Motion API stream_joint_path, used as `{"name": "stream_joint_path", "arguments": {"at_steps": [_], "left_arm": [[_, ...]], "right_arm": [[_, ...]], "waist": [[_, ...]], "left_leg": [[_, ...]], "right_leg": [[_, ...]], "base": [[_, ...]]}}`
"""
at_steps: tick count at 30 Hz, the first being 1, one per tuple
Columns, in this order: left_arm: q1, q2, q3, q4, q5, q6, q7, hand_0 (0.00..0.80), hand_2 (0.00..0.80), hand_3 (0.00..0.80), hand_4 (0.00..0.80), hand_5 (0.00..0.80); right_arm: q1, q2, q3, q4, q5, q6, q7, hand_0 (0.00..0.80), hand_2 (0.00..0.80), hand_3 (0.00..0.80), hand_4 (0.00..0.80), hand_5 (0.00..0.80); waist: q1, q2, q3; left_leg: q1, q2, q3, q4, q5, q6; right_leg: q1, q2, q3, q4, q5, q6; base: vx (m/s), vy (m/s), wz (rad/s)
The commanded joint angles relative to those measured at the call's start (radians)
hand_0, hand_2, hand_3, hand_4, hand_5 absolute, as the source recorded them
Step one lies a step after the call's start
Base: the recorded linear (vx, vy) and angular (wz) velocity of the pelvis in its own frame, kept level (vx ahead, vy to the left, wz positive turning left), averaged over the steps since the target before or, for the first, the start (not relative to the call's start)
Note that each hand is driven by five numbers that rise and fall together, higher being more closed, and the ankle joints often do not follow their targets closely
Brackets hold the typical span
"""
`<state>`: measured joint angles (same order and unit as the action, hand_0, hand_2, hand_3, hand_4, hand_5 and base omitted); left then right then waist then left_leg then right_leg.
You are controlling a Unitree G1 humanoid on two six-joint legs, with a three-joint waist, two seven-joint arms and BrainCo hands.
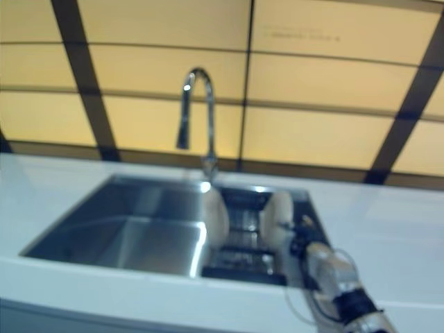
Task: Take plates into dishwasher
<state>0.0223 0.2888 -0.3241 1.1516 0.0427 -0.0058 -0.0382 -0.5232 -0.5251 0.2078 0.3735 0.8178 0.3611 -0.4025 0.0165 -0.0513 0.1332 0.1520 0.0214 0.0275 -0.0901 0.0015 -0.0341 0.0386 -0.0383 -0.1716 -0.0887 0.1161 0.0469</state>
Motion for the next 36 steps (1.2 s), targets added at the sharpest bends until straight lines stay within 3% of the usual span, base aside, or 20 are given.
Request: {"name": "stream_joint_path", "arguments": {"at_steps": [1,31,32,36], "left_arm": [[-0.057,0.020,-0.061,0.020,-0.021,-0.003,0.009,0.000,0.000,0.000,0.000,0.000],[-0.063,0.016,-0.066,0.018,-0.025,0.002,0.012,0.000,0.000,0.000,0.000,0.000],[-0.063,0.016,-0.065,0.017,-0.024,0.002,0.011,0.000,0.000,0.000,0.000,0.000],[-0.062,0.016,-0.065,0.019,-0.024,-0.001,0.012,0.000,0.000,0.000,0.000,0.000]], "right_arm": [[-0.148,0.011,-0.006,0.043,0.012,-0.040,-0.007,0.000,0.000,0.000,0.000,0.000],[-0.160,0.016,0.014,0.043,-0.034,-0.032,-0.002,0.000,0.000,0.000,0.000,0.000],[-0.161,0.017,0.015,0.044,-0.033,-0.032,-0.004,0.063,0.063,0.063,0.063,0.063],[-0.159,0.018,0.015,0.046,-0.042,-0.031,0.002,0.119,0.119,0.119,0.119,0.119]], "waist": [[0.031,-0.019,0.005],[0.035,-0.021,0.008],[0.035,-0.021,0.009],[0.036,-0.021,0.010]], "left_leg": [[-0.017,-0.059,0.074,0.003,-0.048,0.038],[-0.023,-0.060,0.072,0.005,-0.046,0.040],[-0.024,-0.060,0.071,0.006,-0.045,0.040],[-0.024,-0.061,0.072,0.006,-0.046,0.040]], "right_leg": [[0.070,0.009,0.022,0.010,-0.084,0.037],[0.067,0.010,0.021,0.009,-0.085,0.034],[0.067,0.010,0.021,0.009,-0.084,0.034],[0.067,0.010,0.020,0.009,-0.084,0.035]], "base": [[0.000,0.000,0.00],[0.000,0.000,0.00],[0.000,0.000,0.00],[0.000,0.000,0.00]]}}
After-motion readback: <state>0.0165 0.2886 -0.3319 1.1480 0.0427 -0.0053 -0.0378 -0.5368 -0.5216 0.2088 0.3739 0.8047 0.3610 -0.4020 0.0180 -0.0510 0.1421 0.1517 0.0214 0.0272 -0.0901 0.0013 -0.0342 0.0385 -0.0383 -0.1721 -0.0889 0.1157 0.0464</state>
